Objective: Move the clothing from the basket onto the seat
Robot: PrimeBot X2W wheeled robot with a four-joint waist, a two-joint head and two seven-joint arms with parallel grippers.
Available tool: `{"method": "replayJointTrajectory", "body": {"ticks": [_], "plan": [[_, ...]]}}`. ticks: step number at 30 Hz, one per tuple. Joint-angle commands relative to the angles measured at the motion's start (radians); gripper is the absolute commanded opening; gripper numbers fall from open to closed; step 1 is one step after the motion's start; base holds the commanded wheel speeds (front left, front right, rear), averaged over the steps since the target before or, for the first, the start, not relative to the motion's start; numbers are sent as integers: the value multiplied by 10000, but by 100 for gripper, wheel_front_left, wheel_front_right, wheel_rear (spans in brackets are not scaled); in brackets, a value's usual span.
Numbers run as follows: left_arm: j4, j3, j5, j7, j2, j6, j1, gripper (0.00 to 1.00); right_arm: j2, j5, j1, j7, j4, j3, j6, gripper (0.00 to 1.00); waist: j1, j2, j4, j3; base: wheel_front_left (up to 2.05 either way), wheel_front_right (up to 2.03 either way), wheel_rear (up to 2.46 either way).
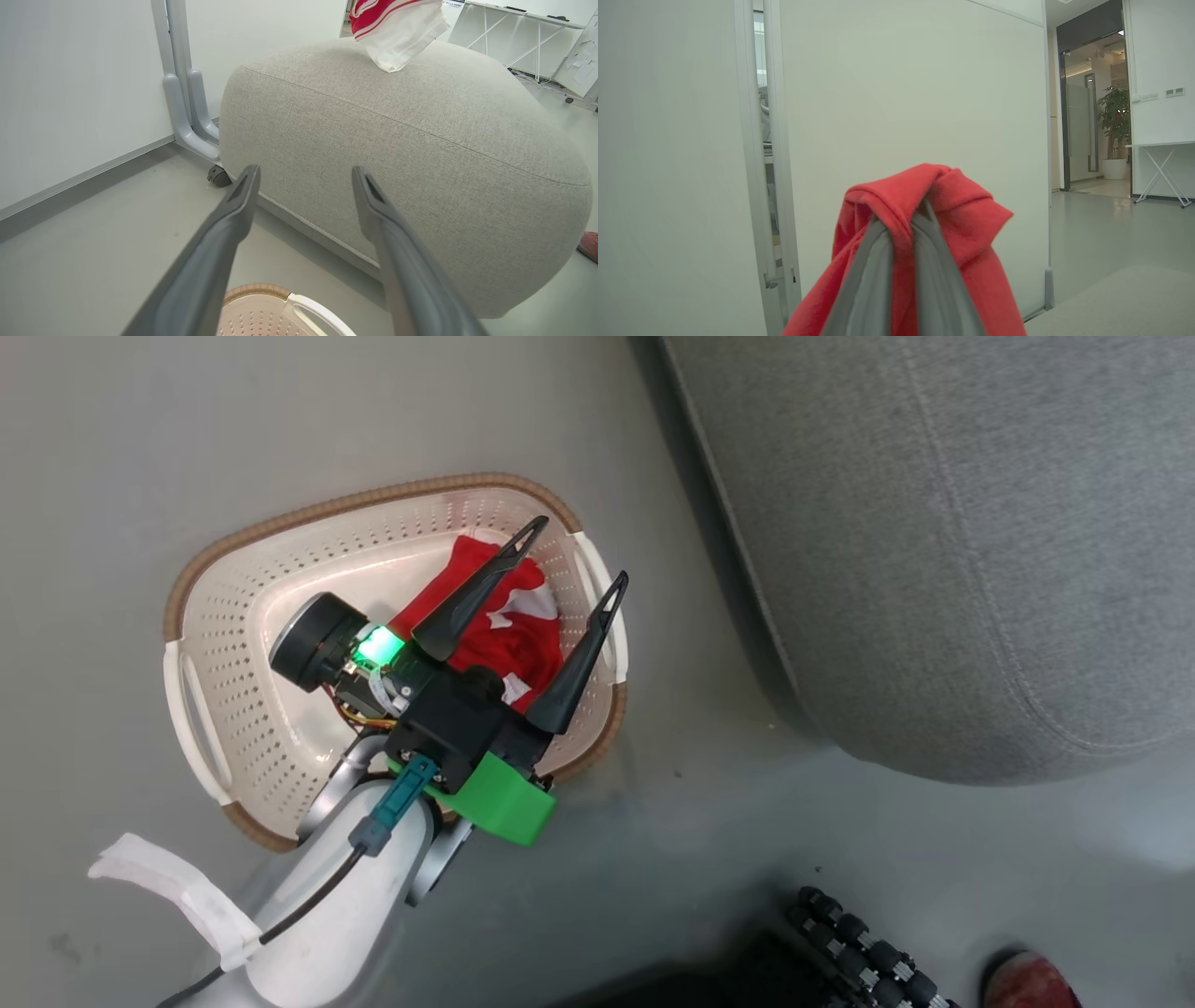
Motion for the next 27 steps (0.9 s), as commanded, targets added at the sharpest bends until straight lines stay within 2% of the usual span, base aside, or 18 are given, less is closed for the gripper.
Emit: {"method": "replayJointTrajectory", "body": {"ticks": [1,4,12,14,15,16,17,21,24,27], "plan": [[-13,9,-2,-50,-62,-21,-257,100,-55,-168,94,-80,525,-35,-3,0,-3,35,896,879,0,0,0],[41,-5,3,-82,-102,-13,-325,100,-198,-465,763,-479,1478,46,-8,0,-3,35,946,946,0,0,0],[286,-48,-74,-122,-65,5,-165,100,668,-238,3699,-1641,3785,429,-6,1,-3,35,573,595,0,0,0],[319,-80,-94,-121,-82,-4,-84,100,1021,-148,4389,-1716,4102,394,-6,23,-3,35,497,413,0,0,0],[342,-80,-114,-121,-90,10,-28,100,1157,-187,4710,-1724,4045,220,-8,46,-3,35,453,303,0,0,0],[355,-85,-134,-117,-99,25,26,100,1290,-251,4969,-1731,3929,54,-6,76,-3,35,417,205,0,0,0],[378,-79,-162,-120,-109,44,92,100,1532,-340,5323,-1731,3711,-155,-6,100,-3,35,371,76,0,0,0],[404,-17,-276,-123,-182,117,389,100,2423,-946,6654,-1733,2635,-475,-6,100,-3,35,225,-524,0,0,0],[378,72,-402,-125,-287,186,702,100,3001,-1576,7648,-1734,1740,-274,-6,100,-3,35,141,-1076,0,0,0],[336,226,-520,-124,-409,290,1053,100,3238,-2179,8447,-1735,999,185,-6,100,-3,35,107,-1614,0,0,0]]}}
